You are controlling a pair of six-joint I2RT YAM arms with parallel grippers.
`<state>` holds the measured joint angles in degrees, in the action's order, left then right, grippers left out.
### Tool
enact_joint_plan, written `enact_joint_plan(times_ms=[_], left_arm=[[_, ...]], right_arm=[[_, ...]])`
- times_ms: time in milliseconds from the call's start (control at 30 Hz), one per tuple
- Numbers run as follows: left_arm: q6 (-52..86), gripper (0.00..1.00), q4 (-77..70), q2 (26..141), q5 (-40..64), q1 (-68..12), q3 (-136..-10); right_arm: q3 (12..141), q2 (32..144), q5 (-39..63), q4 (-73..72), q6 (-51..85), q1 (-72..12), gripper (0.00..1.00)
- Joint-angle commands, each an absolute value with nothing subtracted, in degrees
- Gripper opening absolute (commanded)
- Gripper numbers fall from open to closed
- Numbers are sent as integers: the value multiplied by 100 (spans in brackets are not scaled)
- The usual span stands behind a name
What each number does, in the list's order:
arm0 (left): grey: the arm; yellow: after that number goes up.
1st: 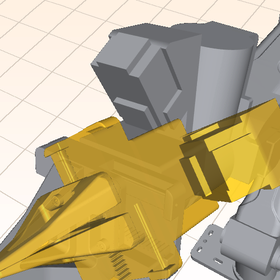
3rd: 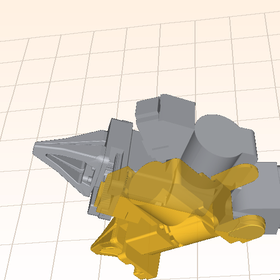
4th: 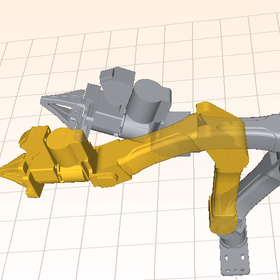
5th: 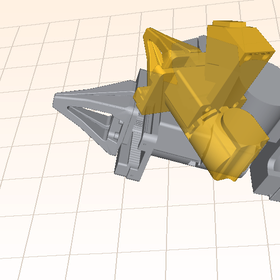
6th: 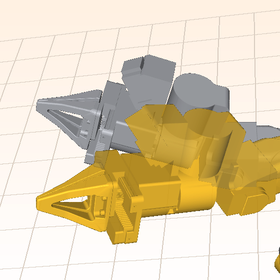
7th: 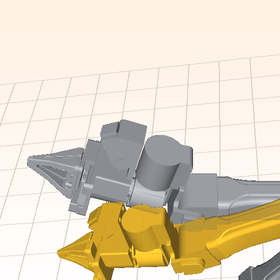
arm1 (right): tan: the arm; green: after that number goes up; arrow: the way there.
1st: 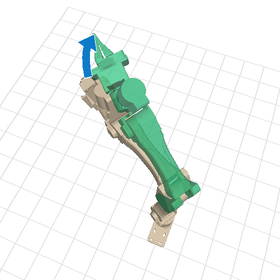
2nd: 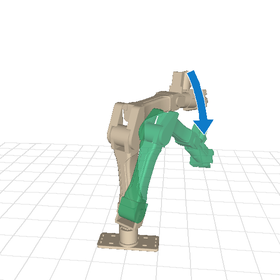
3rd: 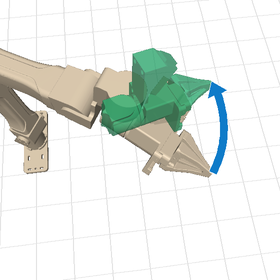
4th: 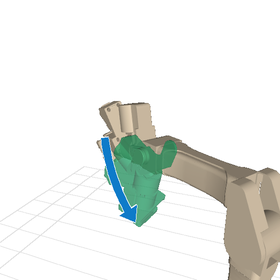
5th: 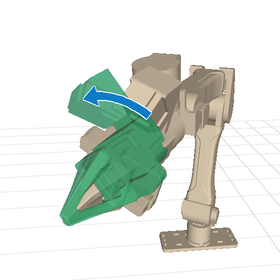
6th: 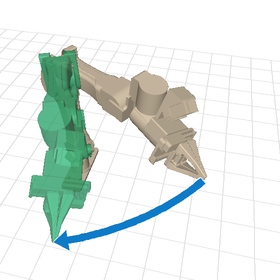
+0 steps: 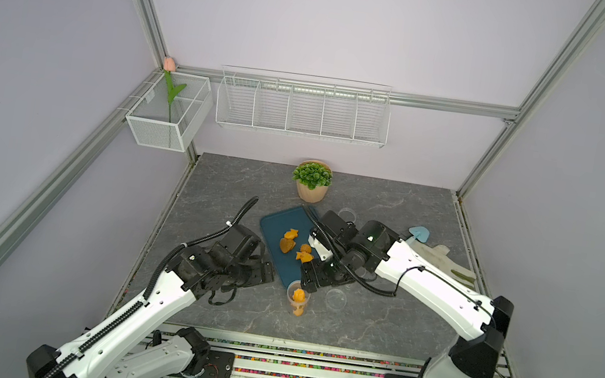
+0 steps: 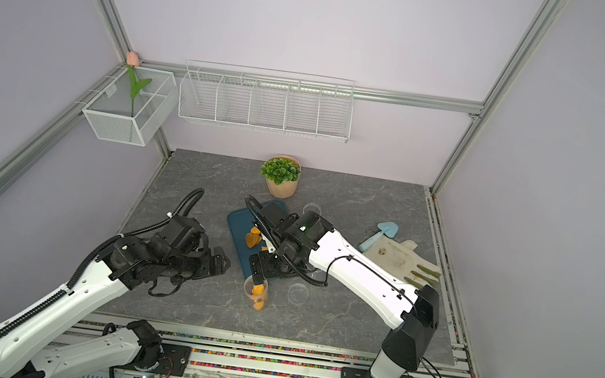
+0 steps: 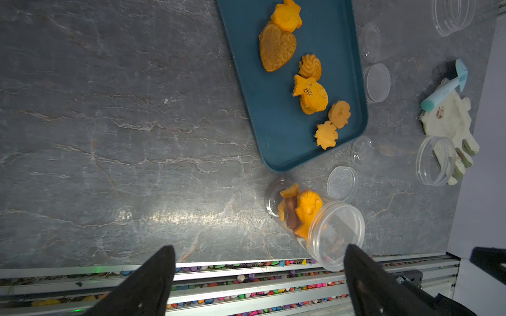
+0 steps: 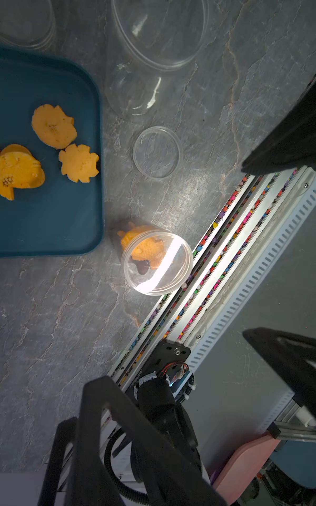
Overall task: Pour the cookies out of the jar
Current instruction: Pick up the jar from the center of the board.
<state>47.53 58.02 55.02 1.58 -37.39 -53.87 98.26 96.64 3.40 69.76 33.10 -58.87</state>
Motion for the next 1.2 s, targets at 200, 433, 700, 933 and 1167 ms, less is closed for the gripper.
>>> enact_joint_plan(times_ms=[200, 433, 700, 933, 1167], left_arm=[[4593, 98, 5751, 5366, 241, -3677, -5327], [4529, 99, 6030, 4991, 195, -3641, -5349], [4490, 100, 6500, 4396, -102, -3636, -5458], [4464, 100, 6770, 4043, -193, -3630, -5502], [4453, 100, 7021, 3827, -263, -3630, -5511]], right_arm=[[9970, 9643, 53, 7104, 3799, -6168, 89], [10020, 9908, -66, 7076, 3849, -6384, 89], [10174, 10349, -42, 7037, 3772, -6547, 89], [10564, 10990, 14, 7117, 3649, -6640, 89], [10907, 11480, -315, 7629, 3588, -6646, 89]])
